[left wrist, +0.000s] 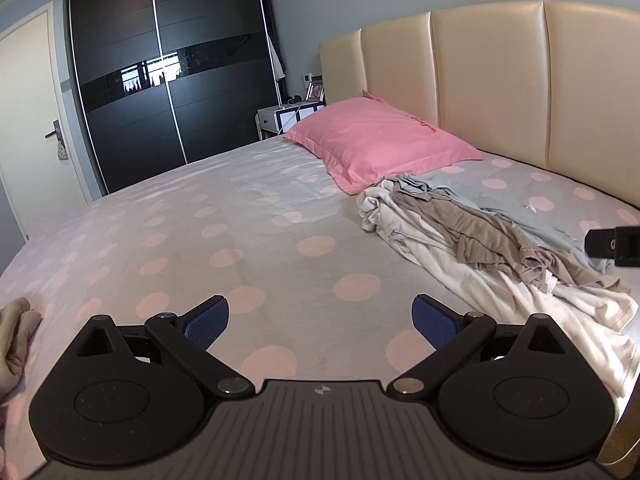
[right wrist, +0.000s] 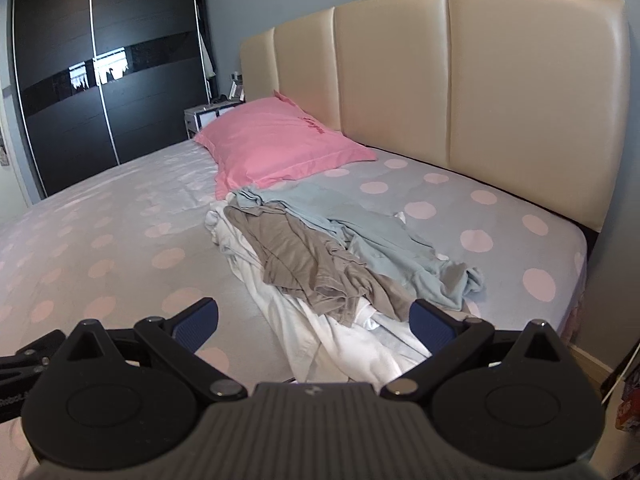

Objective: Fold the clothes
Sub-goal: 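Move both grippers toward the clothes pile by the pink pillow, then close the right gripper on the light-blue shirt in the pile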

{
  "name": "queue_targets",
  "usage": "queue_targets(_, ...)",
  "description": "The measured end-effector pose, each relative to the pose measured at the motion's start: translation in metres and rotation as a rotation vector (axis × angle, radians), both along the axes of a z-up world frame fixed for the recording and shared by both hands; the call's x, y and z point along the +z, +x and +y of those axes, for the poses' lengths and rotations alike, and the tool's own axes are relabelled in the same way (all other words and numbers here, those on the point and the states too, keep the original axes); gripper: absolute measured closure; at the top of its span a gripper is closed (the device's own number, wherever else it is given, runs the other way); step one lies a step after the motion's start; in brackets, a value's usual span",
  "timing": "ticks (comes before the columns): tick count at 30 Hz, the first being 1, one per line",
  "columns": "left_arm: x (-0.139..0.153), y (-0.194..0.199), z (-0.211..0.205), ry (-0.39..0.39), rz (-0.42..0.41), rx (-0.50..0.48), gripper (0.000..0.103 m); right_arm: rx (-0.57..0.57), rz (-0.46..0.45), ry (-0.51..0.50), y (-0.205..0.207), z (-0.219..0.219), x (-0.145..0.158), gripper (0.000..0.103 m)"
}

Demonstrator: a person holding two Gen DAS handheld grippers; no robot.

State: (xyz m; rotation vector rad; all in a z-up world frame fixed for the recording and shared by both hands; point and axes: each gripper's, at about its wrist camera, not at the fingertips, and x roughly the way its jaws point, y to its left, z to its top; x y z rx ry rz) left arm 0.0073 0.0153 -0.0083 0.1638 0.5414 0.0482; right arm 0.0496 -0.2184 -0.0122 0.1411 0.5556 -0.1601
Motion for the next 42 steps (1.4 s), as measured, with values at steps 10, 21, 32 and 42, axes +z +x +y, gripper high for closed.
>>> queue_targets(10,0.002,0.027,0.046,-0.003,0.037,0.055,0.003,0.148,0.154,-0.072,0.088,-0.016,-0.02,0.006)
queue_targets(21,-0.034,0.064,0.074,0.036,0.135,0.087,0.003,0.2,0.203,-0.11,0.169,-0.031,-0.062,0.024)
queue_targets(32,-0.048,0.071,0.078,0.012,0.169,0.086,0.004,0.231,0.28,-0.065,0.18,-0.042,-0.076,0.096)
queue_targets(42,-0.039,0.056,0.073,0.0,0.167,0.067,0.004,0.303,0.223,-0.092,0.159,-0.017,-0.05,0.091)
